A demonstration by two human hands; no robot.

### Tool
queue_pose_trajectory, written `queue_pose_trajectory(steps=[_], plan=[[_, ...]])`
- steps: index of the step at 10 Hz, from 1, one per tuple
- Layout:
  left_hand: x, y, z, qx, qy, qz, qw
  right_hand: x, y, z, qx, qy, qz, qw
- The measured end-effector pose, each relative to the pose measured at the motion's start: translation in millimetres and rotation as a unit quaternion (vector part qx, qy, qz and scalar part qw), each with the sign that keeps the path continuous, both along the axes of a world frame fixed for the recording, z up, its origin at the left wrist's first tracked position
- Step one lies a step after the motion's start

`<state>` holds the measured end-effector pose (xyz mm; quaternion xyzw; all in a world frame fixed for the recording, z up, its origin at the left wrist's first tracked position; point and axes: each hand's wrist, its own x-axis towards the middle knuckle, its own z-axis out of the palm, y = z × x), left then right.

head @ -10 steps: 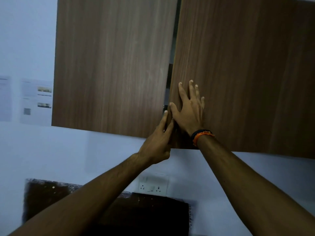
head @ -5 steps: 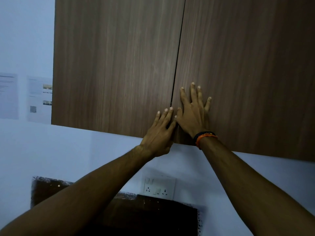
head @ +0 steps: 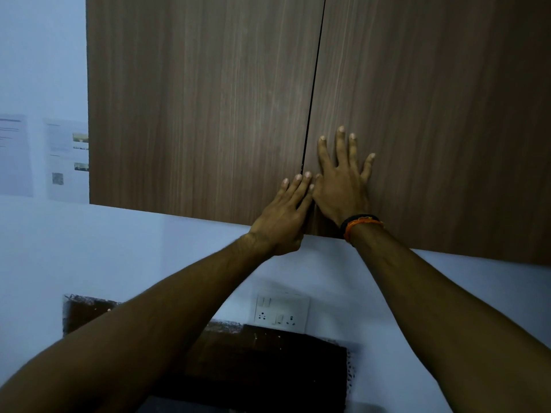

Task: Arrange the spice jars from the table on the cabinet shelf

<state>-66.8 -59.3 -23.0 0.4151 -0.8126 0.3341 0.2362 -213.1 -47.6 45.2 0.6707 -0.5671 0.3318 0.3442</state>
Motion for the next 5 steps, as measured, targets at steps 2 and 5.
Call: queue_pose_trajectory(steps=[2, 5], plan=[[6.4, 9.8, 5.2, 0.022, -0.018, 0.008, 1.0, -8.7, 30.7, -7.5, 0.049, -0.026, 0.038, 0.998], [13.6, 33.5, 9.0, 0.087, 0.011, 0.016, 0.996, -17.9, 141.7, -40.4, -0.06, -0.323, 0.266, 0.906]])
